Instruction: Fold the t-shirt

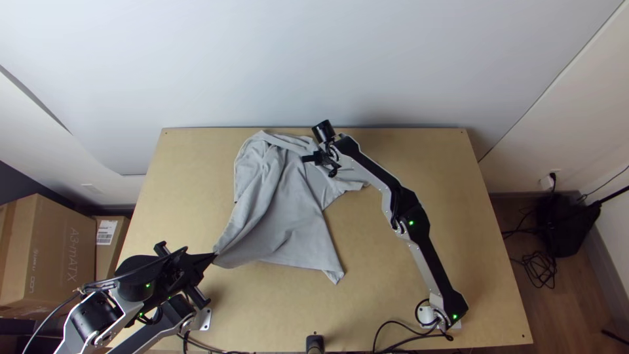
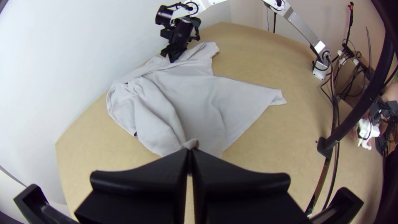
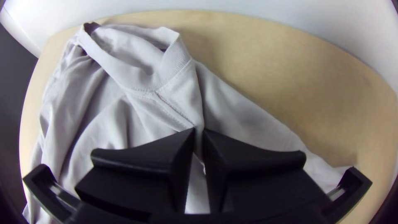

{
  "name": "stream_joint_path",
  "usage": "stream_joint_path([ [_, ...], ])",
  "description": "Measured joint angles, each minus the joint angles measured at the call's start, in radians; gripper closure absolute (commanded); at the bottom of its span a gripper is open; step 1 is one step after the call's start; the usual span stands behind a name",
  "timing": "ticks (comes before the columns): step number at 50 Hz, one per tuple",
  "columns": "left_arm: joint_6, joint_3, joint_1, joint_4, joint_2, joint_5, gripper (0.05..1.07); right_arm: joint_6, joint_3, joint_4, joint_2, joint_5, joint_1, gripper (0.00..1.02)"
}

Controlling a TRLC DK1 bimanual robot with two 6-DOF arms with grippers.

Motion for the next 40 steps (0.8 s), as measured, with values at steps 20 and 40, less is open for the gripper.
stream_joint_path([
  [20,0.015,0.0,0.0,0.016,0.0,0.0,1.05,-0.024,-0.567,-0.115,-0.525,0.002,-0.165,1.0],
  [40,0.049,0.0,0.0,0.029,0.0,0.0,1.05,-0.145,-1.1,-0.116,-0.995,0.002,-0.478,1.0],
])
